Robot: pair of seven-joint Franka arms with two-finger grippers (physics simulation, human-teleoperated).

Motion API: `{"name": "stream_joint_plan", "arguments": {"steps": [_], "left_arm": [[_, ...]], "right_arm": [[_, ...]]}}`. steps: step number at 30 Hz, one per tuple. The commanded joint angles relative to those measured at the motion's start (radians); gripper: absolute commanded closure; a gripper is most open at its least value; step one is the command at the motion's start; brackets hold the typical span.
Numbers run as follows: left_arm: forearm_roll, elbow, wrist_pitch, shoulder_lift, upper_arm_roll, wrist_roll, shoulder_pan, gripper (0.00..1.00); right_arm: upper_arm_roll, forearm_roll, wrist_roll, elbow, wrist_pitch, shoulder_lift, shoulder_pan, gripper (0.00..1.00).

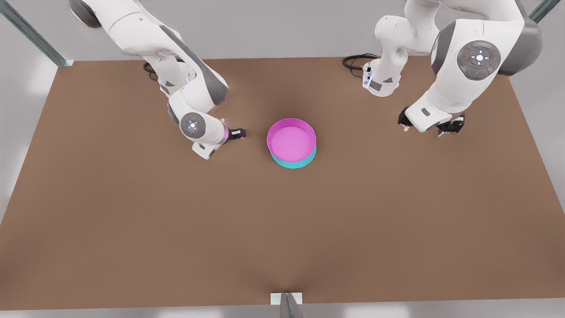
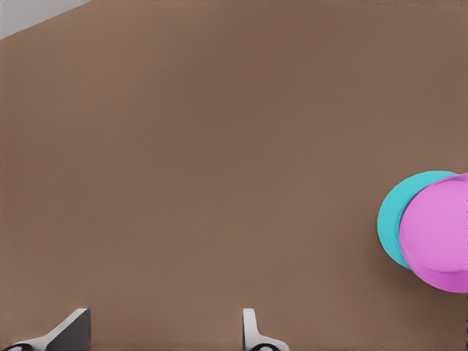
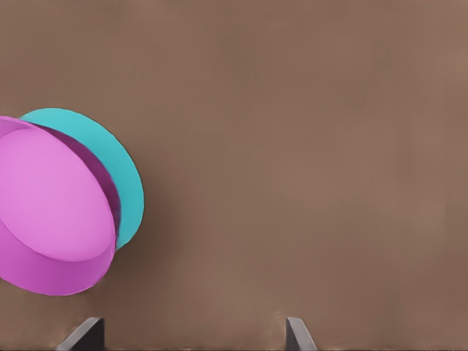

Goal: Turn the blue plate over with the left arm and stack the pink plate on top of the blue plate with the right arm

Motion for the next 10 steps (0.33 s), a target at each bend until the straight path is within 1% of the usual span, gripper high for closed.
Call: {"name": "stream_joint_plan", "arguments": {"steps": [1,4,5,6,7,8,9,10], "left_arm": [[-0.009,0.004,-0.001,0.0,-0.001,0.001,-0.011,0.0],[-0.046,0.024,-0.004,0.0,-0.004,0.0,-0.01,0.0],[-0.045,0.024,-0.004,0.0,-0.004,-0.002,-0.01,0.0],[-0.045,0.024,-0.004,0.002,-0.004,-0.003,-0.01,0.0],[-0.045,0.024,-0.004,0.002,-0.004,-0.002,-0.01,0.0],[-0.043,0.024,-0.004,0.002,-0.004,-0.002,-0.01,0.0],[-0.043,0.024,-0.004,0.002,-0.004,-0.003,-0.011,0.0],[-0.042,0.024,-0.004,0.002,-0.004,-0.003,-0.011,0.0]], "right_arm": [[-0.001,0.0,-0.027,0.0,-0.024,-0.026,-0.028,0.0],[-0.012,-0.135,-0.196,0.035,-0.143,-0.053,-0.241,0.0],[-0.012,-0.187,-0.271,0.072,-0.191,-0.05,-0.306,0.0],[-0.013,-0.19,-0.3,0.109,-0.217,-0.052,-0.344,0.0],[-0.132,-0.201,-0.326,0.182,-0.274,-0.055,-0.251,0.0],[-0.503,-0.196,-0.336,0.296,-0.355,-0.052,0.112,0.0],[-0.683,-0.181,-0.374,0.34,-0.375,-0.056,0.28,0.0],[-0.797,-0.141,-0.412,0.397,-0.398,-0.056,0.38,0.0]]}}
